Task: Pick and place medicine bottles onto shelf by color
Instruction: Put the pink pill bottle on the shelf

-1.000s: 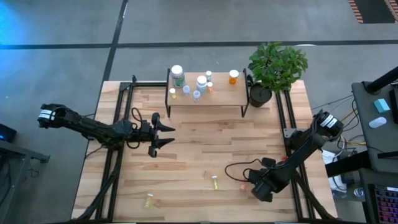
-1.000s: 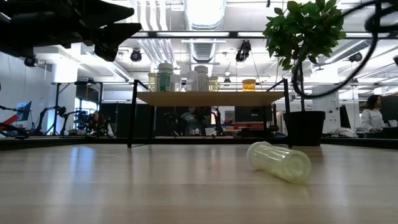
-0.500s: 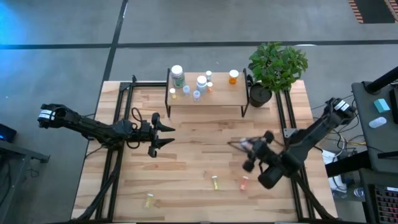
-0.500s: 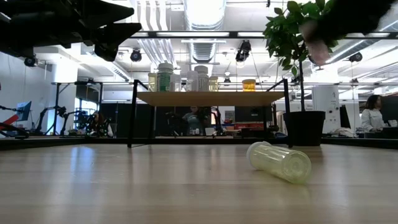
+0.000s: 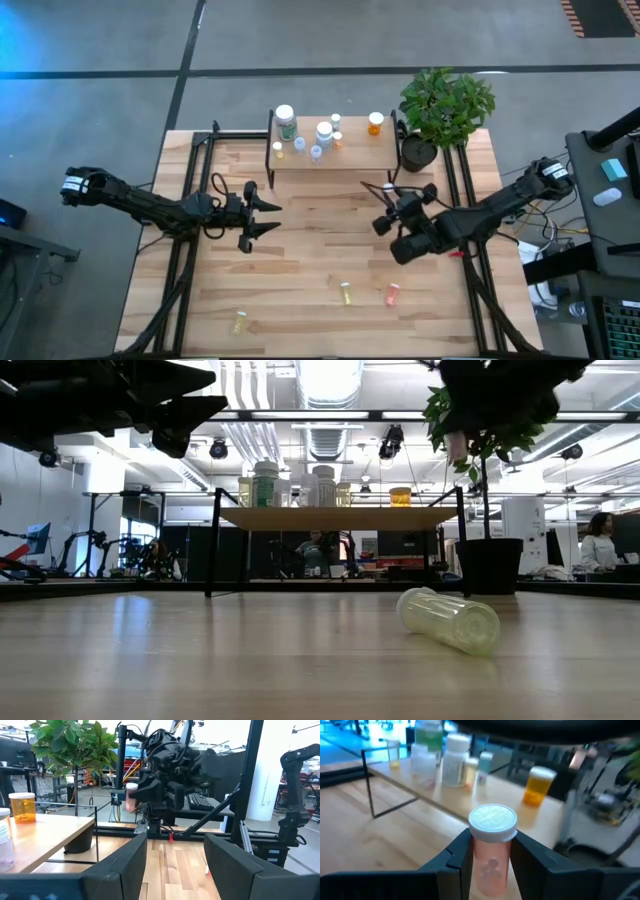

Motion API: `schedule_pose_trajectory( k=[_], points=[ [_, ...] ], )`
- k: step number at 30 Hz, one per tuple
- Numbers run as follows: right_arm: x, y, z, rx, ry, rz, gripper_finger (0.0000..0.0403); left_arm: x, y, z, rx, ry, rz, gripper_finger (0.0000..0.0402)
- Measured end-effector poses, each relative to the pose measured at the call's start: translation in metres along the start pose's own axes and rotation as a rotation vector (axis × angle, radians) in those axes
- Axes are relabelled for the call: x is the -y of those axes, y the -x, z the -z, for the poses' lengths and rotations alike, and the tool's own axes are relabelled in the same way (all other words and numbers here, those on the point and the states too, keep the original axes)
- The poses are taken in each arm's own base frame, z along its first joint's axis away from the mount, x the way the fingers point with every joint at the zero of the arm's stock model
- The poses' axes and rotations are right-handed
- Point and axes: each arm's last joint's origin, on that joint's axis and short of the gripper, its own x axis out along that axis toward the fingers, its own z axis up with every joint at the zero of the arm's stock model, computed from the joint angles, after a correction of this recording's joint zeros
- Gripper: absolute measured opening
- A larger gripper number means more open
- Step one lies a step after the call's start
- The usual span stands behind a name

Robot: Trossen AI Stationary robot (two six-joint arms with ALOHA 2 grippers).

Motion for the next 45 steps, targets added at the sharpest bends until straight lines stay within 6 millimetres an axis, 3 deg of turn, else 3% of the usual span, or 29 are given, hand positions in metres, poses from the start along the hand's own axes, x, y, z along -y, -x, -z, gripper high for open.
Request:
schedule_pose_trajectory(
  k=[5, 8, 11, 16, 25, 37, 45],
  points=[
    [-0.021, -0.011, 0.0, -0.047, -0.015, -0.216, 0.0105, 0.0, 0.0, 0.0, 0.001, 0.0, 0.0, 0.0183],
    [-0.032, -0.017, -0.009, 0.038, -0.027, -0.366, 0.0105, 0.0, 0.0, 0.0, 0.001, -0.001, -0.001, 0.0183],
    [-0.033, -0.027, -0.019, 0.132, -0.016, -0.361, 0.0105, -0.001, 0.0, 0.0, 0.001, -0.001, -0.008, 0.0183],
    [-0.016, -0.061, -0.024, 0.169, 0.026, -0.236, 0.0105, 0.0, 0.0, 0.0, 0.001, 0.0, -0.007, 0.0183],
    [0.032, -0.124, -0.018, 0.211, -0.048, -0.129, 0.0105, 0.0, 0.0, 0.0, 0.001, 0.002, -0.006, 0.0183],
    [0.062, -0.154, -0.018, 0.182, -0.051, -0.05, 0.0113, 0.0, 0.0, 0.0, 0.001, 0.001, -0.001, 0.0183],
    [0.068, -0.17, -0.003, 0.101, -0.089, -0.008, 0.0143, 0.0, 0.0, 0.0, 0.002, 0.001, -0.001, 0.0183]
  ],
)
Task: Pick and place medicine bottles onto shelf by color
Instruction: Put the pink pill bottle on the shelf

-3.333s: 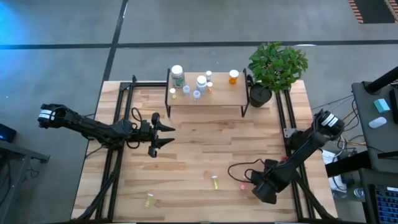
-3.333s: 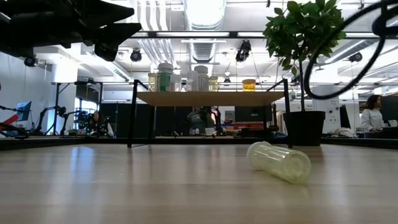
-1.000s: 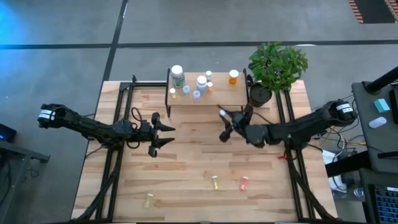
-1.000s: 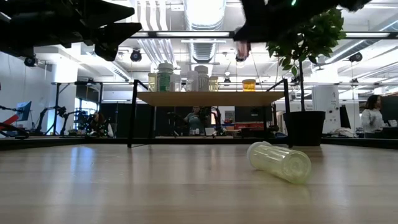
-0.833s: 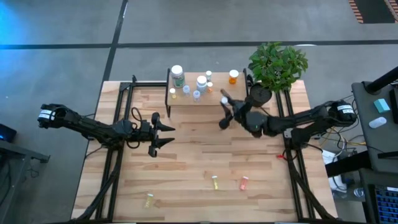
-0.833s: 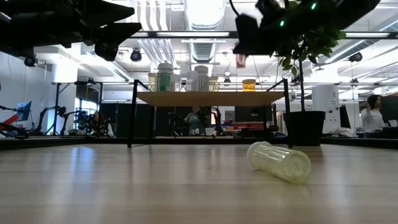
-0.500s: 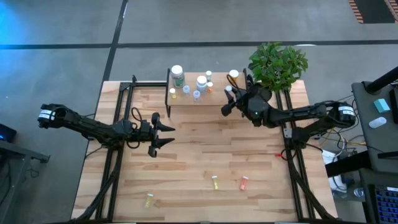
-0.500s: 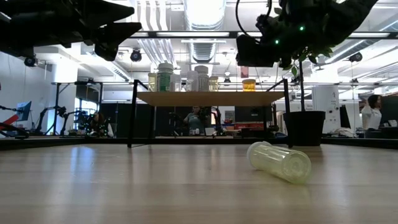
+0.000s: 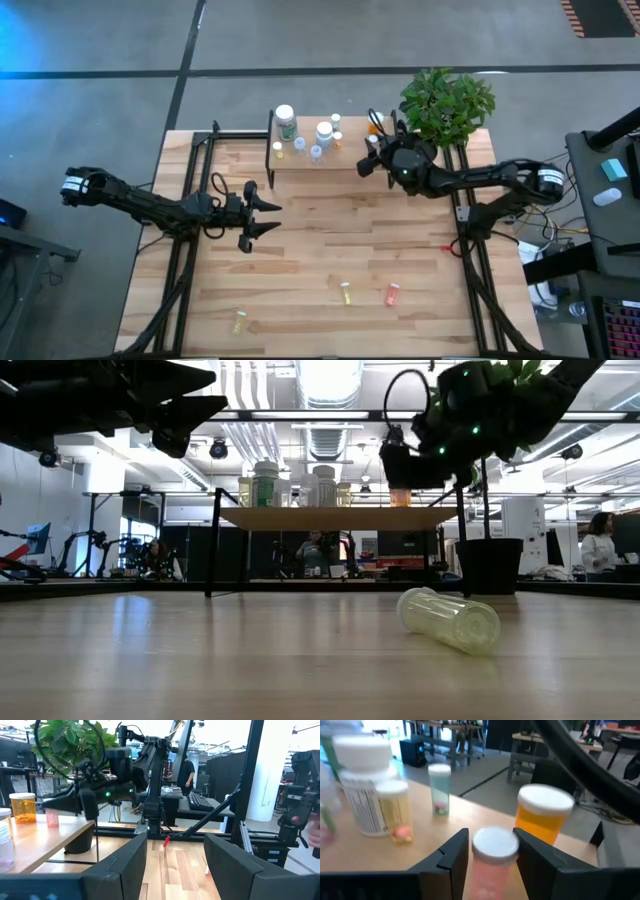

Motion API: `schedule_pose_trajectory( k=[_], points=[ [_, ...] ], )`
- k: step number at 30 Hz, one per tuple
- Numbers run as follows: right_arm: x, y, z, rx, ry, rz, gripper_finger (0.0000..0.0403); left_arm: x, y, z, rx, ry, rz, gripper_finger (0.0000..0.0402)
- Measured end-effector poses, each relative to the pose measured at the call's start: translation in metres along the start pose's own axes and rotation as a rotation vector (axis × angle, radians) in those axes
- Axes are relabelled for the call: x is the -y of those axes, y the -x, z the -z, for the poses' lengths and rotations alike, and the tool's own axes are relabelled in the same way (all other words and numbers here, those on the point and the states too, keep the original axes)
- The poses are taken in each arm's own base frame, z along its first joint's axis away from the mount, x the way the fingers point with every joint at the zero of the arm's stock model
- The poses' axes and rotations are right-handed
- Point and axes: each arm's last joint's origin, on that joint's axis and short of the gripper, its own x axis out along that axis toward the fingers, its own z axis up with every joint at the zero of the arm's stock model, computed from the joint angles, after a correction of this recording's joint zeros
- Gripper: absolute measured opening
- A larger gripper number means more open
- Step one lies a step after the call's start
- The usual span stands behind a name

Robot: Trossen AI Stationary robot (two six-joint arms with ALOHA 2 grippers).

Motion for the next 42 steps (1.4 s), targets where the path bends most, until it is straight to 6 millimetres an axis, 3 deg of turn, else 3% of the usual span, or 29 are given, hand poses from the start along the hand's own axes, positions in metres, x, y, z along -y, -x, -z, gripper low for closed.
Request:
schedule_pose_trajectory(
  k=[10, 17, 31, 42],
  points=[
    [-0.007, -0.018, 0.019, -0.059, 0.029, 0.021, 0.0148, 0.0, 0.0, 0.0, 0.0, 0.001, 0.0, 0.0183],
    [-0.006, -0.016, 0.011, -0.037, 0.034, 0.024, 0.0158, 0.0, 0.0, 0.0, -0.001, 0.002, 0.003, 0.0183],
    [-0.013, -0.01, -0.008, -0.012, 0.051, -0.004, 0.0254, 0.0, 0.0, 0.0, -0.002, 0.006, 0.01, 0.0183],
    [-0.027, -0.002, -0.027, -0.01, 0.147, 0.048, 0.027, 0.0, 0.0, 0.0, -0.003, 0.009, 0.015, 0.0183]
  ],
)
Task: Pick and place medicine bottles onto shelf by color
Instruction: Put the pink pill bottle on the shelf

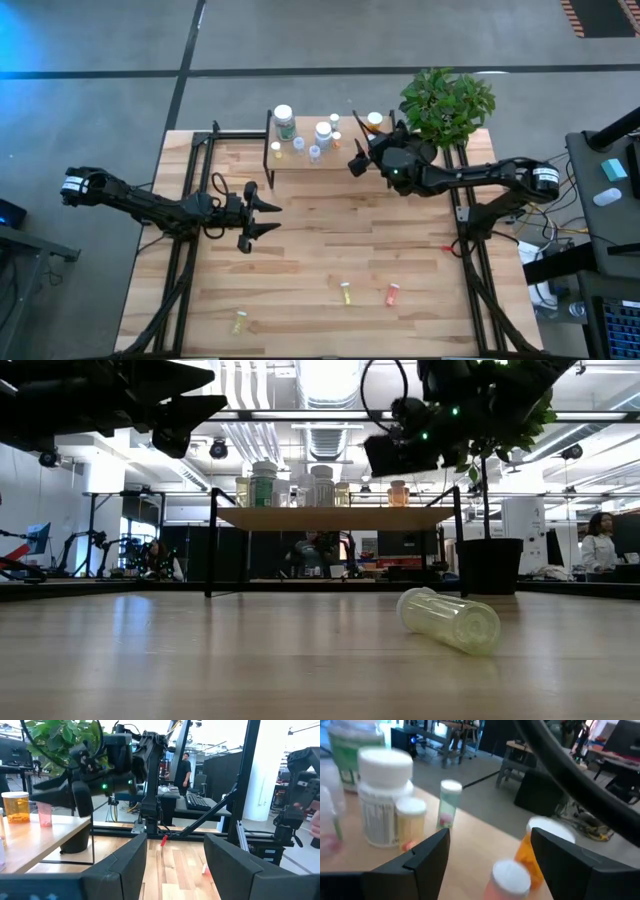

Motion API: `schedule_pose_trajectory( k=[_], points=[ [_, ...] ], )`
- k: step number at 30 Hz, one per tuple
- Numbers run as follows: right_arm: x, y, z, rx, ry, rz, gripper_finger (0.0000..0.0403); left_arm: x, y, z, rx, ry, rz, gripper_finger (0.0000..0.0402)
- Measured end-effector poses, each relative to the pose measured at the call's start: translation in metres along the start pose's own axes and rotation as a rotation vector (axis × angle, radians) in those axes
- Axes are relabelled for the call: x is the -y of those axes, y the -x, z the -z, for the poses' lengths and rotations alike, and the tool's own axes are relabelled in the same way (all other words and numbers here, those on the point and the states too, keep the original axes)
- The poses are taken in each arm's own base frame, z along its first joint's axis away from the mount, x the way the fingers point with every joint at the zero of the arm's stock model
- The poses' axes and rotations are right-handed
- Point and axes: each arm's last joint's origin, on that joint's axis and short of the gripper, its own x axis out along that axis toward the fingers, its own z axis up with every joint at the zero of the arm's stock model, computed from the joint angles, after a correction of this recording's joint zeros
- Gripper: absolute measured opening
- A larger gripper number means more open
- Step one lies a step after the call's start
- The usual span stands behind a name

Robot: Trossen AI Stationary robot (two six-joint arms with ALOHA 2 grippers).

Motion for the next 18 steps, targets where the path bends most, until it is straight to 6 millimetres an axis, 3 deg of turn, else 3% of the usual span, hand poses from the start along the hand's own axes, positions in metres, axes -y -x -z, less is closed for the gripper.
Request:
schedule_pose_trajectory(
  k=[4, 9, 13, 18],
  points=[
    [-0.002, 0.011, -0.018, 0.033, -0.007, -0.021, 0.0274, 0.0, 0.0, 0.0, 0.0, 0.001, 0.0, 0.0183],
    [-0.006, 0.04, -0.042, 0.015, -0.027, -0.107, 0.0276, 0.0, 0.0, 0.0, 0.0, 0.002, 0.001, 0.0183],
    [-0.016, 0.068, -0.053, -0.106, 0.03, -0.256, 0.0272, 0.0, 0.0, 0.0, 0.0, 0.003, 0.002, 0.0183],
    [-0.03, 0.107, -0.063, -0.364, 0.039, -0.565, 0.026, 0.0, 0.0, 0.0, 0.0, 0.004, 0.003, 0.0183]
  ],
)
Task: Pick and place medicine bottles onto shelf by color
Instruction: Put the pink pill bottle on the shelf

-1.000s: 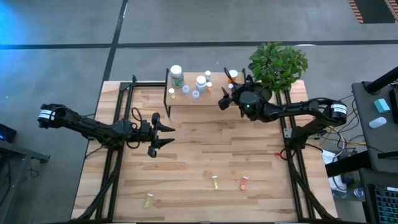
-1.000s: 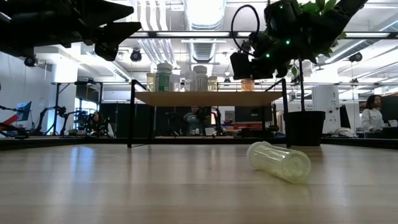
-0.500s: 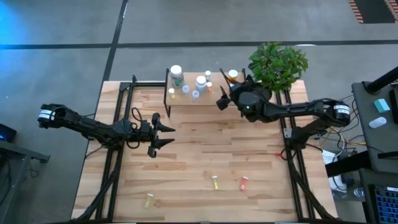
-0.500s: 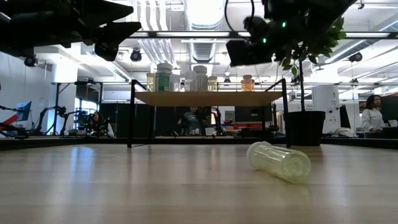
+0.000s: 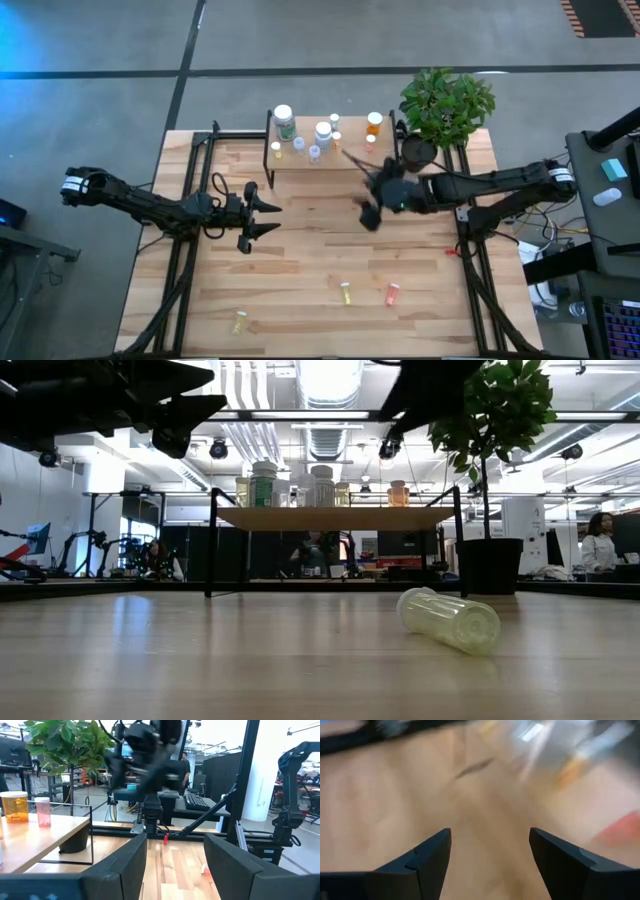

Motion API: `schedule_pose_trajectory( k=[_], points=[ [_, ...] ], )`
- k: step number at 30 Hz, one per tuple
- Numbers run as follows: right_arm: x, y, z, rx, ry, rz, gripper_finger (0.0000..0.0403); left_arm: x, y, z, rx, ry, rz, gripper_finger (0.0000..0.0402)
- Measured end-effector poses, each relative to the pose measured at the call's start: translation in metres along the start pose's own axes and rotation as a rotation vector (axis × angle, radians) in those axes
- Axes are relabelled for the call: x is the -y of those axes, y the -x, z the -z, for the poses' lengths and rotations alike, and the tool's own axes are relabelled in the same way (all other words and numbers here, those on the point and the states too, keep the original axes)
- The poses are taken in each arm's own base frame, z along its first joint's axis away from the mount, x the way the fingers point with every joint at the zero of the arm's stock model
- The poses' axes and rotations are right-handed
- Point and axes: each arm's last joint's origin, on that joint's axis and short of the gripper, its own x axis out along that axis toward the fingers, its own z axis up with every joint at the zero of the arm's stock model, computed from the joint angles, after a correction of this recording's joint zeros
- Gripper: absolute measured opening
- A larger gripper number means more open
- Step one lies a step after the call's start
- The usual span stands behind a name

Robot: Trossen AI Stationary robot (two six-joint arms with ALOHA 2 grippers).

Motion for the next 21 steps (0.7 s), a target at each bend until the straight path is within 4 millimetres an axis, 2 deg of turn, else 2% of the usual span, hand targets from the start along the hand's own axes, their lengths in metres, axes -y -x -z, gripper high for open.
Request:
schedule_pose_trajectory(
  k=[3, 10, 16, 21],
  points=[
    [-0.018, 0.012, 0.008, -0.183, -0.074, -0.13, 0.0256, 0.0, 0.0, 0.0, 0.0, 0.002, 0.001, 0.0183],
    [-0.055, 0.026, 0.047, -0.519, -0.263, -0.15, 0.0256, 0.0, 0.0, 0.0, 0.0, 0.023, 0.001, 0.0183],
    [-0.083, 0.026, 0.076, -0.688, -0.479, -0.103, 0.0266, 0.0, 0.0, 0.0, 0.0, 0.024, 0.001, 0.0183],
    [-0.102, 0.02, 0.108, -0.893, -0.627, -0.019, 0.0274, 0.0, 0.0, 0.0, 0.0, 0.028, 0.002, 0.0183]
  ],
)
